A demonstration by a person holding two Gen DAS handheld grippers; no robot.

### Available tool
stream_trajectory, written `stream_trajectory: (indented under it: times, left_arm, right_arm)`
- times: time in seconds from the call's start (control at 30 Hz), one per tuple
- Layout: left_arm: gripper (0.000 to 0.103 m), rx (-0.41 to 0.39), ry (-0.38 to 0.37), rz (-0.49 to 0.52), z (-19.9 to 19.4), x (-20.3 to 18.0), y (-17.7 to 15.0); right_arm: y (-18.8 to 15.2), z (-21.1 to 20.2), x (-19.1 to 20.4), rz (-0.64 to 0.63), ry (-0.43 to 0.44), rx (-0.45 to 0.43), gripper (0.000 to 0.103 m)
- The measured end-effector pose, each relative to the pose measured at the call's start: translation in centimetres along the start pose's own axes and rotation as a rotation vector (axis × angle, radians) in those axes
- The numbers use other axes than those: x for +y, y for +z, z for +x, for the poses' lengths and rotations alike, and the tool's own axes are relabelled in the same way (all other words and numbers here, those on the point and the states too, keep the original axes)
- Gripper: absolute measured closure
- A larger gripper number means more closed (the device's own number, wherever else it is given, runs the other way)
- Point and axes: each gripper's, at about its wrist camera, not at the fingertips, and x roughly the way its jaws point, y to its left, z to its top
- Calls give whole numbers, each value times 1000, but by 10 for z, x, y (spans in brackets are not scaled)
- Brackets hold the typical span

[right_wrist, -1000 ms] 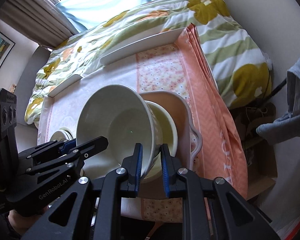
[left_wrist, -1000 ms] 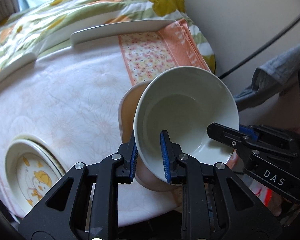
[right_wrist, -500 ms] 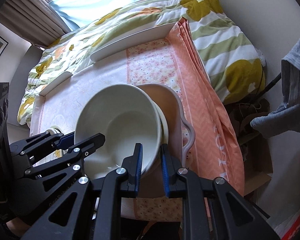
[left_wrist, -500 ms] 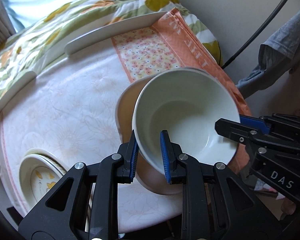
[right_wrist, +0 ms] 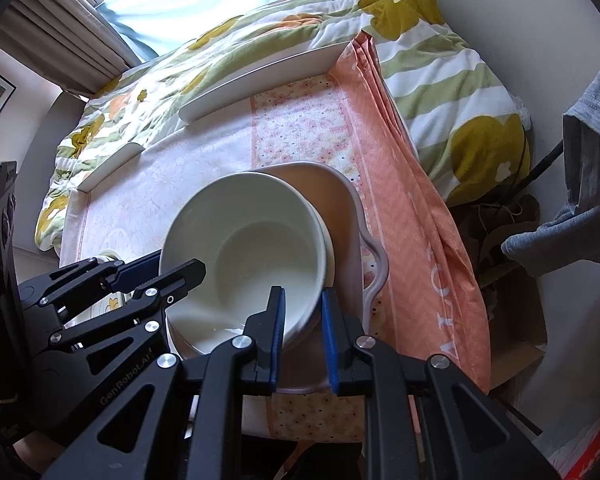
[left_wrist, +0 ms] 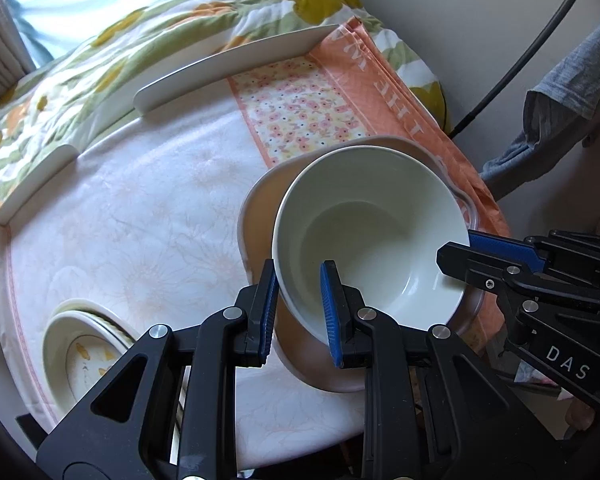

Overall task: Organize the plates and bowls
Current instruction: 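Carry the white bowl with both tools and lower it into the cream bowl, then open both tools and release the white bowl, then close both tools on the pink-beige dish rim and lift the bowl stack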

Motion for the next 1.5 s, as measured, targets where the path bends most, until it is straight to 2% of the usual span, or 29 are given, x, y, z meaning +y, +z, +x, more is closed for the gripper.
stream_trajectory:
  times: [0.17, 0.43, 0.5, 0.53, 0.57, 0.63, 0.7, 0.77, 0.8, 0.93, 1.07, 1.17, 1.3, 1.5]
  left_arm:
    - [84, -50, -2, -11, -19, 3, 2]
    - [84, -187, 3, -53, -79, 16, 8]
    - [83, -221, 25, -64, -93, 22, 6]
    - [83, -233, 40, -69, -98, 25, 5]
    - [82, -252, 51, -76, -104, 29, 4]
    - [68, -294, 54, -103, -117, 38, -1]
    - [2, -327, 73, -132, -126, 45, -7]
    - [0, -386, 94, -149, -137, 51, -15]
    - [0, -383, 100, -144, -139, 52, -18]
    - [0, -302, 127, -105, -126, 49, -30]
    - [0, -203, 79, -78, -100, 40, -50]
    - [0, -127, 77, -70, -73, 33, -58]
    - [2, -61, 73, -67, -39, 30, -59]
    - [9, 6, 87, -54, -9, 26, -55]
  right_arm:
    - [1, -13, -2, -6, 19, -35, 87]
    - [4, -58, 6, -88, 13, -119, 87]
    - [5, -73, 9, -118, 3, -164, 83]
    - [4, -80, 10, -135, -4, -193, 67]
    - [3, -84, 11, -150, -6, -213, 36]
    - [-1, -96, 14, -198, -5, -275, 2]
    - [-4, -103, 16, -237, -6, -311, 1]
    - [-8, -105, 15, -258, -10, -326, 1]
    - [-10, -104, 13, -262, -6, -328, 1]
    - [-14, -92, 6, -262, -38, -228, 1]
    - [-23, -74, -6, -219, -71, -155, 1]
    - [-28, -49, -14, -229, -119, -80, 1]
    - [-27, -24, -23, -222, -147, -34, 2]
    - [-20, -1, -26, -233, -134, 16, 29]
